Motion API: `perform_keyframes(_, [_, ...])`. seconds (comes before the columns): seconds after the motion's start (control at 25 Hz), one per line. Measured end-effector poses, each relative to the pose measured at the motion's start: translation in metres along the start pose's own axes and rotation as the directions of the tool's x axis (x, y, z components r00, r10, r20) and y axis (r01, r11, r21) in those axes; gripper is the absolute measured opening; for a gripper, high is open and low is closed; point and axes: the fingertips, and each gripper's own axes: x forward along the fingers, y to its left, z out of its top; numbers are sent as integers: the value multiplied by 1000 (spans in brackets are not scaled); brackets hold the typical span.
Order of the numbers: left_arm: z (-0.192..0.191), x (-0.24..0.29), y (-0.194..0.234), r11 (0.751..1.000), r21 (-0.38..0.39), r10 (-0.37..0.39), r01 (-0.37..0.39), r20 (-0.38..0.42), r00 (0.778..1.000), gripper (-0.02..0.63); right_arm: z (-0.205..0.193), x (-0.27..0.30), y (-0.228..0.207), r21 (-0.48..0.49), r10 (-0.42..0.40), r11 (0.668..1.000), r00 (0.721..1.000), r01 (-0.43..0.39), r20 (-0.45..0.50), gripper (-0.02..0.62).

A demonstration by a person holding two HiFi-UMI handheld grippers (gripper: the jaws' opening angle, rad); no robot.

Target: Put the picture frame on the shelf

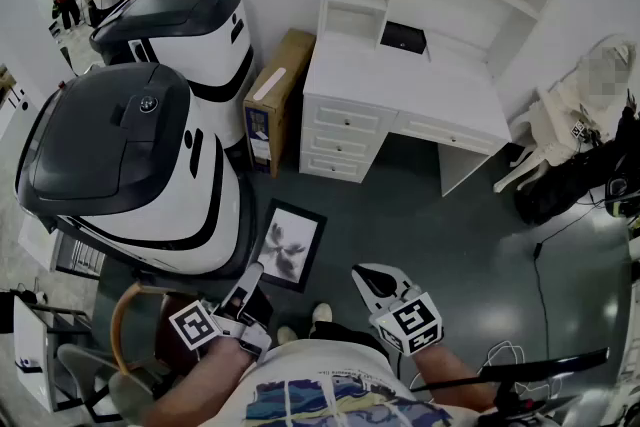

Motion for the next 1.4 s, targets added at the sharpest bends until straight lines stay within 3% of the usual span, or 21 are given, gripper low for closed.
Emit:
perform_keyframes(0.28, [7, 53, -15, 998, -2, -56, 56, 9, 998, 78, 13, 10, -39, -7, -7, 1000, 999, 8, 35, 23])
perform_keyframes(0.56, [-2, 94, -18, 997, -23, -72, 73, 21, 997, 78, -4, 6, -69, -1, 21, 1000, 1000, -21, 4, 25])
perform_keyframes(0.8, [1, 139, -11, 997, -36, -64, 64, -6, 998, 78, -23, 9, -100, 27, -42, 999, 999, 42, -13, 30])
perform_keyframes(0.84, [5, 149, -9, 997, -35, -66, 66, -13, 998, 78, -22, 12, -107, 38, -55, 998, 998, 55, -8, 57])
perform_keyframes(0.88, [10, 160, -7, 997, -36, -70, 69, -18, 997, 78, -21, 15, -116, 46, -68, 997, 998, 68, -5, 128])
perform_keyframes(0.92, [15, 172, -4, 997, -39, -74, 73, -21, 997, 78, -20, 18, -124, 51, -80, 995, 997, 80, -3, 135])
perform_keyframes(1.16, [46, 251, 18, 993, -59, -103, 100, -49, 993, 78, -16, 47, -180, 70, -163, 984, 986, 165, -40, 94])
perform_keyframes(1.4, [93, 337, 21, 987, -90, -141, 133, -86, 986, 78, 42, 101, -235, 44, -200, 979, 979, 202, -37, 53])
